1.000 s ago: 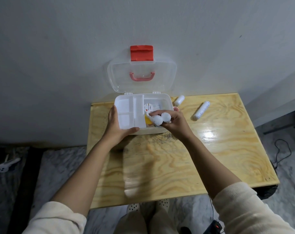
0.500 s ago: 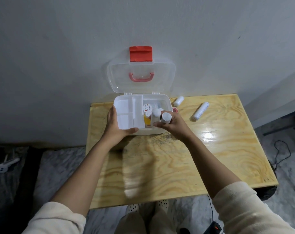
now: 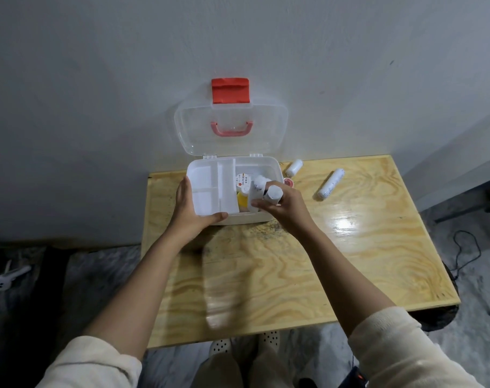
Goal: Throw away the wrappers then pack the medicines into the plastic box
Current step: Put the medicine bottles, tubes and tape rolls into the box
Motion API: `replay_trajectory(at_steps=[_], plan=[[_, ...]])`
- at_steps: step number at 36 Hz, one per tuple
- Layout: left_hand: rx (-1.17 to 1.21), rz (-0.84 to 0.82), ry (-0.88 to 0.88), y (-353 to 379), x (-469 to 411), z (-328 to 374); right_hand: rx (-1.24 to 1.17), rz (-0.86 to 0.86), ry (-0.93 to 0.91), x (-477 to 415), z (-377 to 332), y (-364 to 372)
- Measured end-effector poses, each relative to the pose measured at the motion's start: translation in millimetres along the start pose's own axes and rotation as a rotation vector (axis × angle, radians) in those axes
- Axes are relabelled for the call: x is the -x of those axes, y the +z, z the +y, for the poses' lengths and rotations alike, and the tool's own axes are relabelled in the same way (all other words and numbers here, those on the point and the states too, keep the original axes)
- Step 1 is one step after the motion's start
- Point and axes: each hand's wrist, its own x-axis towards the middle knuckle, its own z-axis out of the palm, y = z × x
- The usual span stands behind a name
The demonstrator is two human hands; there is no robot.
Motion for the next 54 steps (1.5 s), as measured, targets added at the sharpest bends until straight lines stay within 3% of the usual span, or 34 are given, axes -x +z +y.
replay_trajectory(at_steps=[15, 22, 28, 42, 54], plan=[[0.009, -0.004, -0.007, -1, 0, 2, -0.008, 0.001, -0.017, 3, -2, 0], [0.014, -0.001, -0.002, -1, 1, 5, 0.210, 0.016, -0.085, 0, 3, 0], [0.004, 0.001, -0.014, -1, 2, 6, 0.260, -0.010, -0.072, 1, 5, 0], [0.009, 0.012, -0.012, -1, 1, 6, 0.611, 0.032, -0.387, 12, 1, 16], [-0.022, 0.000, -0.014, -1, 5, 10, 0.744, 0.108, -0.406, 20, 9, 31]])
